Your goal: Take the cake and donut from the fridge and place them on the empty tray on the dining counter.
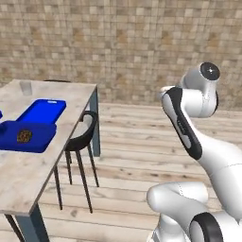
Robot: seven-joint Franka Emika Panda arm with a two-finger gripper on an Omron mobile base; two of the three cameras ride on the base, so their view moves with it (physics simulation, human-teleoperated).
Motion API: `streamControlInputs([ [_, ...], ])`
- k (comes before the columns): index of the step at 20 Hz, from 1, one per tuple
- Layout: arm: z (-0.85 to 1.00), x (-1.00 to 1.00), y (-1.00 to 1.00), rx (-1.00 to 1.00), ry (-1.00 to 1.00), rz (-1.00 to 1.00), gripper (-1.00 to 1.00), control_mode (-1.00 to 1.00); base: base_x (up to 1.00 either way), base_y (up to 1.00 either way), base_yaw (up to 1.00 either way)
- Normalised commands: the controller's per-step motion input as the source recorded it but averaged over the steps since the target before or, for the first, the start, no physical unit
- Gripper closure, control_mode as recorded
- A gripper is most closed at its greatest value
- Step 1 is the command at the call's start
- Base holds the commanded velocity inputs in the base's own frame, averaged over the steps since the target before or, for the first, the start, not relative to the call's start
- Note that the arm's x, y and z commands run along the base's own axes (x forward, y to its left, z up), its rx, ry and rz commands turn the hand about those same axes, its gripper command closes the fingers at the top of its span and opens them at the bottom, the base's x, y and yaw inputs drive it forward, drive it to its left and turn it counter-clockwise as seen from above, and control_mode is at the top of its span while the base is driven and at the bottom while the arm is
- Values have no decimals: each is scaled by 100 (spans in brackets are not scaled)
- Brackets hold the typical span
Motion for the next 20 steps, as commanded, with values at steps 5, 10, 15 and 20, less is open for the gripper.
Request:
streamControlInputs([
  [5,0,0,0,0,0,0,100,100,85,-57,66],
  [10,0,0,0,0,0,0,100,100,83,-57,67],
  [15,0,0,0,0,0,0,100,100,81,-55,68],
  [20,0,0,0,0,0,0,100,100,85,-53,68],
])
